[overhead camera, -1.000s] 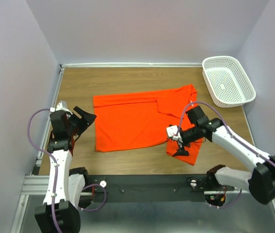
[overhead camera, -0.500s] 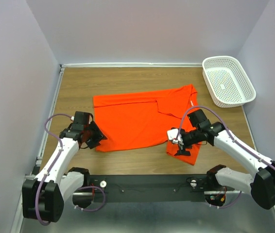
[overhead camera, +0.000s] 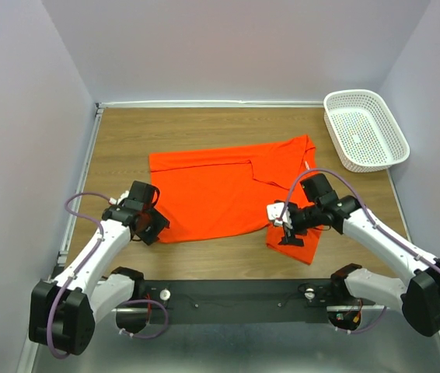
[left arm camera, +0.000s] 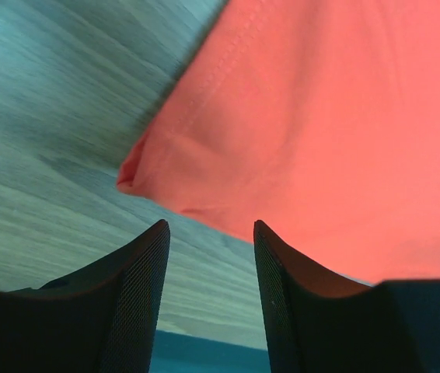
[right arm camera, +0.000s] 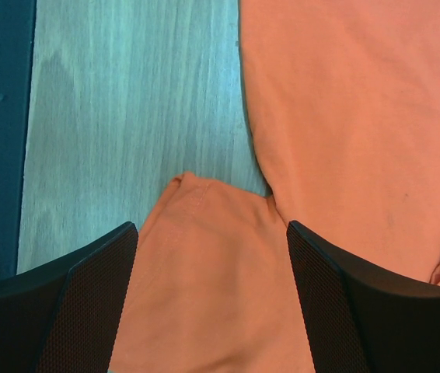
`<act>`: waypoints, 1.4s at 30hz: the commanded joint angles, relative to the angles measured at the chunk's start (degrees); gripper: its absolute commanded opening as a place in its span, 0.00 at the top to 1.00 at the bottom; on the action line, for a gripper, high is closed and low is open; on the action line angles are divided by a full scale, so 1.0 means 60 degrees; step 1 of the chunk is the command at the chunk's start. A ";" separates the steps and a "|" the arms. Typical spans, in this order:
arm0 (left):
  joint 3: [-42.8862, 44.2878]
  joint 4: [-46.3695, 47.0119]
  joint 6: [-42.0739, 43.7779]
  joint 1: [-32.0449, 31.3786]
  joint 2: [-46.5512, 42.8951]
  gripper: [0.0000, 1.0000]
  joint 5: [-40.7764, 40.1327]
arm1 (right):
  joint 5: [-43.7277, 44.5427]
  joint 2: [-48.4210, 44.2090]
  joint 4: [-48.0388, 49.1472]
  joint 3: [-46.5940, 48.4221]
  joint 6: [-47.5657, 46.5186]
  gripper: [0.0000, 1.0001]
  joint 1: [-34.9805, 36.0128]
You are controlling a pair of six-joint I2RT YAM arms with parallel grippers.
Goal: Fold and stack the t-shirts
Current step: Fold the tshirt
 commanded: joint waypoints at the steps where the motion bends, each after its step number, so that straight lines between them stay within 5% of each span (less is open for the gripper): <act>1: 0.0591 -0.0553 -0.0731 -0.0027 0.0233 0.44 -0.1452 | 0.0256 0.0196 0.0315 0.0095 0.0169 0.16 -0.0033; 6: 0.1103 -0.0554 -0.0539 -0.0041 0.1508 0.46 -0.1996 | 0.0490 0.0109 0.0345 0.0270 0.0534 0.16 -0.0033; 29: 0.1353 -0.0788 -0.0173 -0.0583 0.3149 0.42 -0.1542 | 0.0842 0.0137 0.0608 0.0373 0.1019 0.16 -0.0048; 42: 0.1383 -0.0671 0.0266 -0.0744 0.3048 0.70 -0.1513 | 0.1150 0.0035 0.0521 0.0768 0.1341 0.16 -0.0048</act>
